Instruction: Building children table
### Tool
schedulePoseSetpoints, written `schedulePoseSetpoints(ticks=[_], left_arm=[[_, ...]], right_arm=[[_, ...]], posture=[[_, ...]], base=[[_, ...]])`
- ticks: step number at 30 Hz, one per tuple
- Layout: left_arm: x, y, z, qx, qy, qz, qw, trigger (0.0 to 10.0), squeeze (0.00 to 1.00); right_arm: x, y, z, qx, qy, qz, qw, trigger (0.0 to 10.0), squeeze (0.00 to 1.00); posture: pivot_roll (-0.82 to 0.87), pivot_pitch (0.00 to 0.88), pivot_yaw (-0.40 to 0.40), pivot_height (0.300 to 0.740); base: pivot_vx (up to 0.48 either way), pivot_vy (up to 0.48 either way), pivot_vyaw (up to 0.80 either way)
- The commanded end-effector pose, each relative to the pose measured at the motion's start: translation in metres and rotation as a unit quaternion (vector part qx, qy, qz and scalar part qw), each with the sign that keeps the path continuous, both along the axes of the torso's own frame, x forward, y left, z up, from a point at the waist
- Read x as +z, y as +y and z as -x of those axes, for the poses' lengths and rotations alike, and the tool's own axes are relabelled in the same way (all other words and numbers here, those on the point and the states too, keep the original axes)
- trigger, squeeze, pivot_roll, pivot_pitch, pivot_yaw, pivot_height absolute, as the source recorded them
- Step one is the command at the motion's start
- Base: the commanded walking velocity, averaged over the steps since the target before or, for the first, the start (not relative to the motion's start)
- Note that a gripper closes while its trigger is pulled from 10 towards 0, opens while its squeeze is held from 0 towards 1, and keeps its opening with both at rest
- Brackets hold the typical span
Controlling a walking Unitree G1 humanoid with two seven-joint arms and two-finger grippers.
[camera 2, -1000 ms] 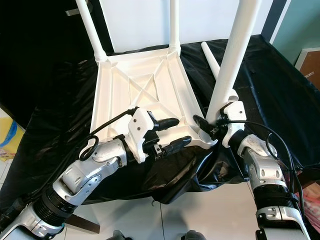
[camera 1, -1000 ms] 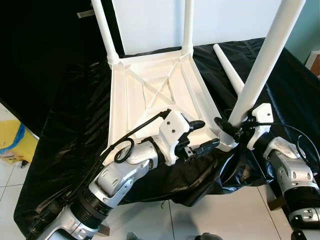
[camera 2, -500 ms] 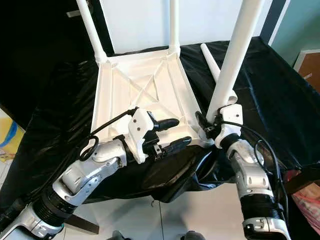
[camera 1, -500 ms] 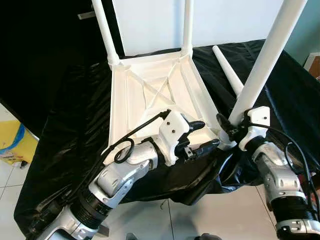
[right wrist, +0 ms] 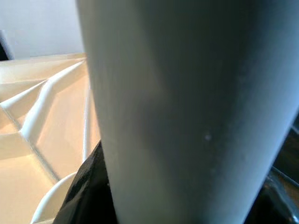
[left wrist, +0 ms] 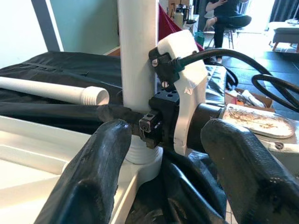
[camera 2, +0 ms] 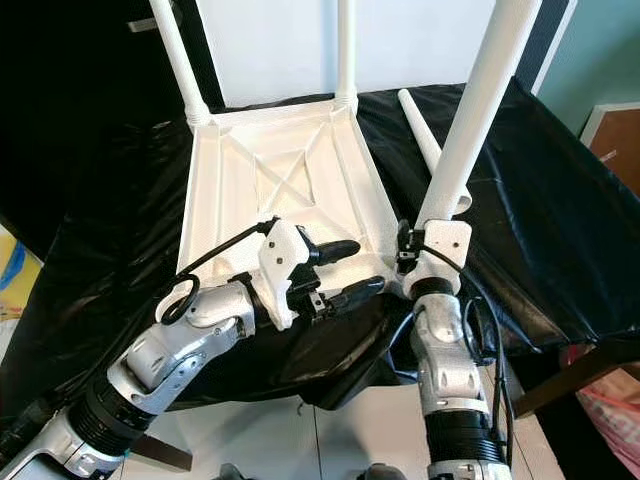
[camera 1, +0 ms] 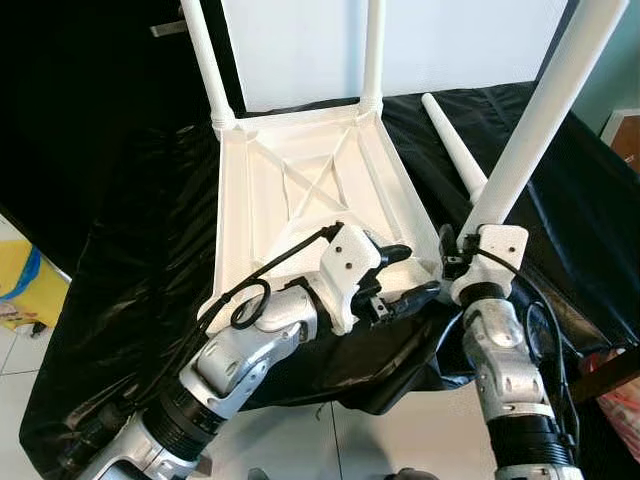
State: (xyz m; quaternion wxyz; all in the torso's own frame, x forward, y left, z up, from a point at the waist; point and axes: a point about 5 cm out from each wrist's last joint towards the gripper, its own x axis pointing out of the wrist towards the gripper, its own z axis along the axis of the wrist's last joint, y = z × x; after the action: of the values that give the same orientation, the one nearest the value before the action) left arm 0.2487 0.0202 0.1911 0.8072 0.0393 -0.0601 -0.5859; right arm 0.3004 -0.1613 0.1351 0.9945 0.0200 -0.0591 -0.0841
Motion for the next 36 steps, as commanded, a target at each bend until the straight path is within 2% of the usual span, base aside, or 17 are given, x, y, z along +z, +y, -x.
schedulePoseSetpoints(ticks=[1,5,14,15,16,17,23,24,26,27,28,30,31,36], left_arm=[[-0.001,-0.003,0.009,-0.084,-0.002,-0.015,0.996,10.0,0.00],[-0.001,-0.003,0.009,-0.084,-0.002,-0.015,0.996,10.0,0.00],[0.002,-0.003,0.008,-0.077,0.001,-0.010,0.997,10.0,0.00],[0.002,-0.001,0.006,-0.072,-0.001,-0.012,0.997,10.0,0.00],[0.002,0.000,0.005,-0.068,-0.003,-0.013,0.998,10.0,0.00],[0.002,0.001,0.004,-0.064,-0.004,-0.014,0.998,10.0,0.00],[0.002,0.001,0.003,-0.061,-0.006,-0.014,0.998,10.0,0.00],[0.002,0.002,0.002,-0.060,-0.008,-0.016,0.998,10.0,0.00],[0.002,0.002,0.002,-0.060,-0.008,-0.016,0.998,10.0,0.00],[0.002,0.002,0.002,-0.059,-0.008,-0.016,0.998,10.0,0.00],[0.002,0.002,0.001,-0.059,-0.009,-0.018,0.998,10.0,0.00],[0.002,0.003,0.001,-0.059,-0.010,-0.019,0.998,10.0,0.00],[0.002,0.002,0.000,-0.058,-0.011,-0.021,0.998,10.0,0.00],[0.002,0.002,-0.001,-0.056,-0.012,-0.020,0.998,10.0,0.00]], right_arm=[[-0.028,0.007,0.007,-0.019,0.069,-0.019,0.997,10.0,0.00],[-0.027,0.010,0.008,-0.021,0.068,-0.022,0.997,10.0,0.00],[-0.016,0.000,0.015,-0.041,0.039,-0.012,0.998,10.0,0.00],[-0.013,-0.001,0.015,-0.032,0.028,-0.011,0.999,10.0,0.70],[-0.012,-0.001,0.015,-0.025,0.021,-0.010,0.999,10.0,0.70],[-0.009,-0.002,0.015,-0.016,0.011,-0.006,1.000,10.0,1.00],[-0.001,-0.003,0.012,-0.002,-0.009,0.004,1.000,10.0,1.00],[0.003,-0.003,0.011,0.024,-0.019,0.003,1.000,10.0,1.00],[0.003,-0.003,0.011,0.024,-0.019,0.003,1.000,10.0,1.00],[0.005,-0.003,0.011,0.042,-0.021,0.006,0.999,10.0,1.00],[0.007,-0.004,0.010,0.060,-0.023,0.006,0.998,10.0,0.61],[0.008,-0.005,0.010,0.070,-0.024,0.006,0.997,10.0,0.61],[0.010,-0.007,0.011,0.112,-0.027,0.018,0.993,10.0,0.00],[0.012,-0.008,0.012,0.155,-0.030,0.037,0.987,10.0,0.00]], posture=[[-0.10,0.056,0.035,0.740],[-0.10,0.061,0.039,0.740],[-0.09,0.076,0.054,0.740],[-0.09,0.074,0.050,0.740],[-0.09,0.074,0.050,0.740],[-0.09,0.070,0.049,0.740],[-0.09,0.069,0.049,0.740],[-0.10,0.072,0.048,0.740],[-0.10,0.072,0.048,0.740],[-0.10,0.072,0.047,0.740],[-0.10,0.075,0.046,0.740],[-0.10,0.075,0.046,0.740],[-0.11,0.078,0.044,0.740],[-0.10,0.083,0.045,0.740]], base=[[0.000,0.000,0.00],[0.000,0.000,0.00],[0.000,0.000,0.00],[0.000,0.000,0.00],[0.000,0.000,0.00],[0.000,0.000,0.00],[0.000,0.000,0.00],[0.000,0.000,0.00],[0.000,0.000,0.00],[0.000,0.000,0.00],[0.000,0.000,0.00],[0.000,0.000,0.00],[0.000,0.000,0.00],[0.000,0.000,0.00]])
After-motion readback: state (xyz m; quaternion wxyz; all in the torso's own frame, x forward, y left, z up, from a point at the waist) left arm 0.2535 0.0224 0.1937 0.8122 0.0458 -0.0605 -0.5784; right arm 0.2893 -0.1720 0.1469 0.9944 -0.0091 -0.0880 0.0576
